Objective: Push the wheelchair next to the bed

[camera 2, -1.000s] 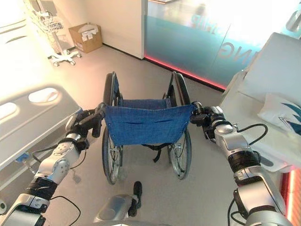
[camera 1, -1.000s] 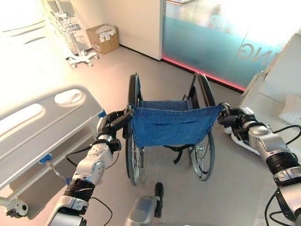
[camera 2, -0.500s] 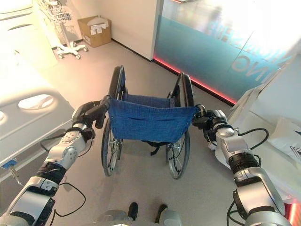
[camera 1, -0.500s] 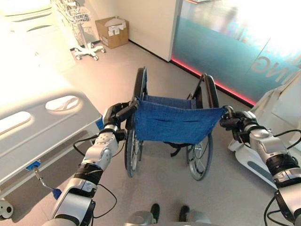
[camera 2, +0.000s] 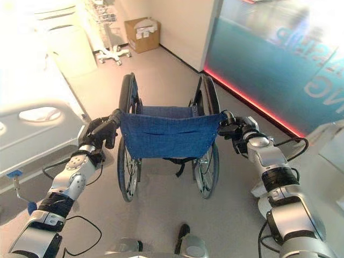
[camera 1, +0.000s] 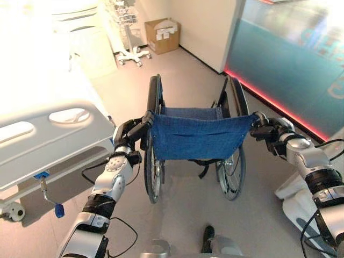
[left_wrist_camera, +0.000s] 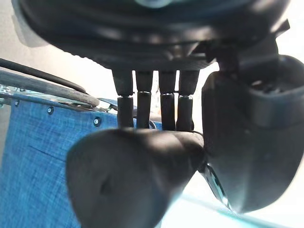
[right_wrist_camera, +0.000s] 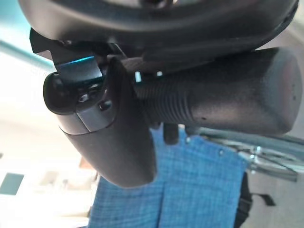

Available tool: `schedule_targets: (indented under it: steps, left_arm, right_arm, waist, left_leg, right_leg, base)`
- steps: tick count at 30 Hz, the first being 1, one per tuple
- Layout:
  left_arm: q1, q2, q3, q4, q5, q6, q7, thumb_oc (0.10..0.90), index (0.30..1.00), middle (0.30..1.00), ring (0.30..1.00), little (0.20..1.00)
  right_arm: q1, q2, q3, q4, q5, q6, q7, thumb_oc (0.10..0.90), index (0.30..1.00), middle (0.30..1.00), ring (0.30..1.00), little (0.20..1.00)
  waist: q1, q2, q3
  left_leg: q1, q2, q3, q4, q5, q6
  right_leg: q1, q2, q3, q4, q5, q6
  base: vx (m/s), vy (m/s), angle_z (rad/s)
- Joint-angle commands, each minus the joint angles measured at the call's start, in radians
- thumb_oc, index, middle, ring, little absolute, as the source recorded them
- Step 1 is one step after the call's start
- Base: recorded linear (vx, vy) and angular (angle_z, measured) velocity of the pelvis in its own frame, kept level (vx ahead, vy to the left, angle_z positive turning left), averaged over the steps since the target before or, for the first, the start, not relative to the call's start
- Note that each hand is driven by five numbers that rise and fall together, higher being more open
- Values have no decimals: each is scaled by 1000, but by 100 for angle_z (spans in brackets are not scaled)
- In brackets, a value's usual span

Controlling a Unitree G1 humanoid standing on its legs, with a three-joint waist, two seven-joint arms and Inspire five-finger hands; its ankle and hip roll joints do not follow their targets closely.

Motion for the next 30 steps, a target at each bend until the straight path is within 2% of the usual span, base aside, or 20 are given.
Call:
schedule_targets:
  steps: [1, 2, 4, 6, 7, 10, 11, 14, 15, 18, 19, 20, 21, 22, 23, 24, 26, 28, 29, 30]
  left_arm:
    - [70, -96, -55, 21, -129, 23, -45, 400, 300, 300, 300, 300]
    - [67, -98, -55, 21, -131, 25, -43, 400, 300, 300, 300, 300]
    - [62, -103, -59, 20, -125, 26, -45, 400, 300, 300, 300, 300]
    - [62, -97, -60, 21, -136, 16, -52, 400, 300, 300, 300, 300]
    - [61, -95, -61, 20, -140, 15, -54, 400, 300, 300, 300, 300]
    - [64, -98, -72, 21, -143, 2, -70, 400, 300, 300, 300, 300]
    - [71, -92, -76, 14, -147, 3, -79, 400, 300, 300, 300, 300]
    - [88, -74, -87, -34, -155, 31, -82, 400, 300, 300, 300, 300]
    - [90, -71, -83, -39, -155, 38, -81, 400, 300, 300, 300, 300]
    - [85, -59, -63, -38, -159, 61, -63, 400, 300, 300, 300, 300]
    - [83, -58, -60, -36, -160, 64, -63, 400, 300, 300, 300, 300]
    - [81, -62, -52, -21, -148, 63, -72, 400, 300, 300, 300, 300]
    - [79, -66, -50, -11, -146, 60, -73, 400, 300, 300, 300, 300]
    - [78, -69, -50, -6, -145, 59, -74, 400, 300, 300, 300, 300]
    - [74, -71, -54, 6, -147, 59, -76, 400, 300, 300, 300, 300]
    - [73, -71, -53, 11, -146, 58, -73, 400, 300, 300, 300, 300]
    - [71, -73, -55, 20, -145, 54, -76, 400, 300, 300, 300, 300]
    - [61, -80, -59, 29, -140, 52, -80, 400, 300, 300, 300, 300]
    - [56, -82, -61, 34, -140, 49, -87, 400, 300, 300, 300, 300]
    - [58, -82, -71, 36, -134, 34, -94, 400, 300, 300, 300, 300]
  right_arm:
    - [-105, 53, 80, -100, 52, -78, 88, 400, 300, 300, 300, 300]
    - [-103, 54, 76, -101, 46, -75, 86, 400, 300, 300, 300, 300]
    - [-92, 63, 71, -118, 35, -70, 68, 400, 300, 300, 300, 300]
    - [-94, 80, 73, -116, 15, -73, 57, 400, 300, 300, 300, 300]
    - [-97, 84, 74, -114, 12, -71, 52, 400, 300, 300, 300, 300]
    - [-108, 103, 81, -101, 10, -64, 18, 400, 300, 300, 300, 300]
    - [-105, 99, 85, -99, 16, -65, 11, 400, 300, 300, 300, 300]
    - [-78, 82, 81, -87, 19, -87, 24, 400, 300, 300, 300, 300]
    - [-80, 81, 81, -77, 19, -92, 34, 400, 300, 300, 300, 300]
    - [-100, 97, 87, -1, 14, -143, 98, 400, 300, 300, 300, 300]
    - [-100, 99, 86, 7, 12, -150, 108, 400, 300, 300, 300, 300]
    - [-86, 115, 84, 15, 3, -175, 115, 400, 300, 300, 300, 300]
    - [-78, 119, 82, 16, 1, -186, 119, 400, 300, 300, 300, 300]
    - [-73, 120, 79, 14, 3, -189, 124, 400, 300, 300, 300, 300]
    - [-59, 117, 71, 4, 16, -194, 141, 400, 300, 300, 300, 300]
    - [-51, 115, 66, -3, 15, -193, 149, 400, 300, 300, 300, 300]
    - [-52, 116, 65, -7, 11, -187, 154, 400, 300, 300, 300, 300]
    - [-64, 118, 60, 1, 9, -185, 155, 400, 300, 300, 300, 300]
    - [-81, 115, 57, 8, 3, -178, 154, 400, 300, 300, 300, 300]
    - [-94, 102, 51, 13, 9, -177, 155, 400, 300, 300, 300, 300]
  waist:
    - [-3, -63, -21]
    - [-6, -62, -14]
    - [-4, -61, 0]
    - [7, -35, 13]
    - [11, -29, 16]
    - [51, 13, 25]
    - [65, 17, 24]
    - [101, 4, 10]
    - [107, 0, 4]
    - [168, -32, -31]
    - [174, -37, -34]
    - [199, -50, -47]
    - [201, -47, -51]
    - [200, -43, -52]
    - [189, -31, -52]
    - [175, -24, -50]
    - [163, -24, -48]
    - [158, -22, -45]
    - [155, -19, -40]
    - [143, -22, -27]
  left_leg:
    - [-9, -19, 90, 256, 205, 2]
    - [-48, -6, 117, 293, 209, 0]
    - [-94, -5, 143, 270, 187, 14]
    - [-90, -33, 187, 83, 195, 13]
    - [-93, -35, 203, 40, 204, 10]
    - [-170, -59, 300, -219, 307, -17]
    - [-190, -64, 350, -290, 344, -22]
    - [-229, -89, 385, -331, 379, -31]
    - [-226, -96, 383, -323, 362, -19]
    - [-221, -136, 334, -261, 241, 68]
    - [-223, -139, 334, -249, 228, 77]
    - [-215, -156, 313, -242, 202, 120]
    - [-200, -157, 301, -242, 194, 134]
    - [-189, -157, 292, -241, 188, 140]
    - [-154, -152, 259, -240, 173, 147]
    - [-129, -146, 254, -230, 155, 150]
    - [-97, -143, 245, -230, 136, 153]
    - [-68, -134, 231, -239, 125, 150]
    - [-57, -115, 229, -244, 143, 140]
    - [-28, -110, 201, -244, 137, 119]
  right_leg:
    - [25, -21, 17, -4, 41, -6]
    - [43, -13, 8, 1, 32, -19]
    - [69, -4, 2, 3, 20, -21]
    - [117, 34, 4, 1, -8, -12]
    - [129, 44, 4, -2, -14, -12]
    - [217, 113, -6, -24, -47, -14]
    - [254, 128, -11, -36, -59, -14]
    - [331, 140, -21, -46, -125, -21]
    - [334, 137, -23, -46, -132, -20]
    - [366, 88, -36, 20, -172, 10]
    - [369, 81, -40, 29, -170, 16]
    - [354, 23, -72, 211, -63, 87]
    - [327, -9, -85, 323, -1, 117]
    - [308, -26, -89, 385, 27, 129]
    - [254, -52, -80, 527, 76, 147]
    - [212, -65, -75, 578, 78, 143]
    - [180, -85, -85, 567, 60, 130]
    - [160, -110, -102, 485, 28, 113]
    - [142, -109, -127, 333, 28, 86]
    - [116, -105, -124, 182, 26, 85]
  base:
    - [238, -278, 8]
    - [243, -218, 3]
    - [270, -156, 14]
    - [313, -60, 20]
    - [381, -51, 11]
    - [462, -46, 12]
    - [419, -34, -6]
    - [413, -60, -9]
    - [411, -43, -26]
    - [309, 7, -50]
    - [310, 97, -59]
    - [277, 155, -44]
    - [279, 180, -54]
    - [314, 169, -54]
    - [350, 143, -28]
    - [324, 115, 9]
    - [279, 10, 51]
    - [284, -128, 35]
    - [307, -266, 30]
    - [284, -267, 44]
